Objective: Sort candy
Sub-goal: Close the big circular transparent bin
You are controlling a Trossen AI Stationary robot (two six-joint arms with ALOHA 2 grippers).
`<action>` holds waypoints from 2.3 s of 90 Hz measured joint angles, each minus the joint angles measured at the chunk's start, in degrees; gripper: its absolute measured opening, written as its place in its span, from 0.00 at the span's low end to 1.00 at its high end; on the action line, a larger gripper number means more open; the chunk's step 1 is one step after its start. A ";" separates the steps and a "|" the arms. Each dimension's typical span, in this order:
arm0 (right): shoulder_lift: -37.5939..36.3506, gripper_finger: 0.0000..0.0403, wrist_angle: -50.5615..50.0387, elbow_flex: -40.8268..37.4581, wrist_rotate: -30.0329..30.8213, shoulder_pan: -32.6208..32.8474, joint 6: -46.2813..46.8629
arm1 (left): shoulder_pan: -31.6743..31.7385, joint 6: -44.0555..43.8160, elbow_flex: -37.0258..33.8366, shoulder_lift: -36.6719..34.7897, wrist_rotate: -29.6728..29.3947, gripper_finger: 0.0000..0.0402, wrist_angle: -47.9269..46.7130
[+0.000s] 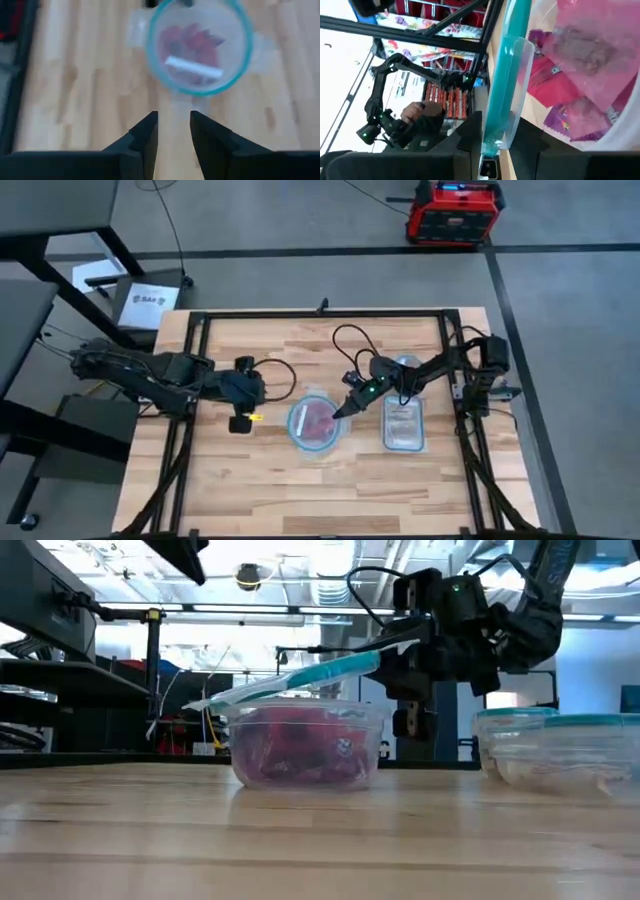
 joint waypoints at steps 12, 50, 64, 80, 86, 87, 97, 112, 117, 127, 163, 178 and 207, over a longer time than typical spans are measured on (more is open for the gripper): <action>0.00 0.18 -0.15 0.00 -0.32 -1.44 -0.02 | 0.19 3.58 0.00 7.27 5.05 0.24 7.10; -0.01 0.18 -0.35 -0.02 -3.89 -4.67 -0.42 | 4.37 10.47 0.00 26.74 12.37 0.24 30.45; 0.10 0.18 -1.96 -0.24 -4.62 -5.75 -1.26 | 6.91 10.49 0.13 31.71 12.46 0.24 33.89; 0.11 0.18 -5.25 -0.17 -4.99 -7.97 -2.94 | 7.68 10.45 0.13 34.03 12.49 0.24 33.31; 0.04 0.18 -5.33 -0.13 -5.52 -8.61 -3.23 | 7.78 10.46 0.13 34.49 12.20 0.24 33.28; 0.04 0.18 -5.33 -0.13 -5.54 -8.79 -3.21 | 7.78 10.46 0.15 34.51 12.11 0.24 33.29; 0.03 0.18 -5.22 -0.13 -6.00 -10.35 -3.06 | 7.78 10.43 0.20 34.58 11.62 0.24 32.60; -0.95 0.18 -5.67 -0.13 -6.40 -12.85 -3.04 | 7.87 10.40 0.17 34.62 11.36 0.24 32.86; -1.61 0.18 -5.47 -0.12 -6.48 -13.77 -3.02 | 7.87 10.46 0.16 34.66 11.36 0.24 32.78; -2.36 0.18 -5.23 -0.04 -6.48 -14.91 -2.62 | 7.87 10.41 0.08 34.71 11.60 0.24 32.32; -2.56 0.18 -12.98 0.10 -5.85 -13.42 -6.50 | 7.67 9.87 -0.09 34.66 13.44 0.24 33.18; -2.54 0.18 -12.66 0.45 -6.89 -13.90 -9.27 | 7.71 9.18 -0.09 34.64 14.53 0.24 33.41; -2.43 0.38 -20.30 0.90 -7.99 -17.94 -17.18 | 8.04 7.39 -0.09 34.64 18.47 0.24 33.37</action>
